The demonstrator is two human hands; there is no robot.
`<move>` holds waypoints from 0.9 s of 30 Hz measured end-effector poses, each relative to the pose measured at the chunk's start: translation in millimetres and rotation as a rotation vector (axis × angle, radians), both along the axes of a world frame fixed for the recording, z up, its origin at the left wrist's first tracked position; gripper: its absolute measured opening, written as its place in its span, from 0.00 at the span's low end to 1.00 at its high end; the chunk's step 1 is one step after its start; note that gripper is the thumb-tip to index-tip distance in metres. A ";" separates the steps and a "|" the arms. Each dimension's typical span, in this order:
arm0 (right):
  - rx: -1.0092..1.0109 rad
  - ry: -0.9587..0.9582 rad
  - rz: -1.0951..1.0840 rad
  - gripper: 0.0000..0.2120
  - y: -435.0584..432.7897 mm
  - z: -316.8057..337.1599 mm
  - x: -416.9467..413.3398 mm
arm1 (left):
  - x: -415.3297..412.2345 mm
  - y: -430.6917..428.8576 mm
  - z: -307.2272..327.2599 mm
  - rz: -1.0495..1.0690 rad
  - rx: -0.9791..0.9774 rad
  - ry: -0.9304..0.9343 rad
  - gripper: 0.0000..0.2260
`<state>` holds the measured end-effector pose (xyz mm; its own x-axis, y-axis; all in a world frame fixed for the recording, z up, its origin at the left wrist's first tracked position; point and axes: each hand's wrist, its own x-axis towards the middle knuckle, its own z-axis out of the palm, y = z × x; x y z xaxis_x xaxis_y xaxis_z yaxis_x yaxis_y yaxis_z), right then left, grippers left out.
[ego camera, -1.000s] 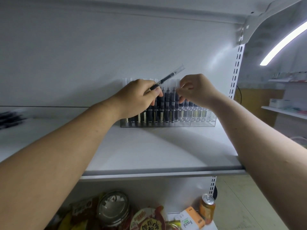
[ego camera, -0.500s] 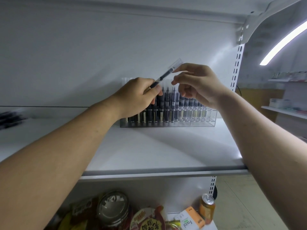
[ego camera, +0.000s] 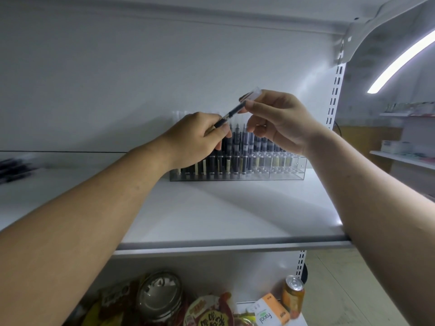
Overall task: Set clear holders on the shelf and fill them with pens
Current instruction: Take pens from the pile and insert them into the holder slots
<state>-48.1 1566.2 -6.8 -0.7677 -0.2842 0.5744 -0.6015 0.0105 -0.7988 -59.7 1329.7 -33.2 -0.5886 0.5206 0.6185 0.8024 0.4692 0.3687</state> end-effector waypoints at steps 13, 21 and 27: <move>0.011 0.324 -0.582 0.05 13.9 6.5 -7.2 | -1.5 -4.4 2.0 0.040 -0.003 0.289 0.13; 0.251 0.341 -0.624 0.06 12.2 -1.5 -9.8 | 1.7 -7.2 4.2 0.105 -0.052 0.364 0.20; 0.474 0.336 -0.648 0.06 12.0 -5.9 -9.7 | -0.2 -6.9 4.0 0.125 -0.062 0.359 0.21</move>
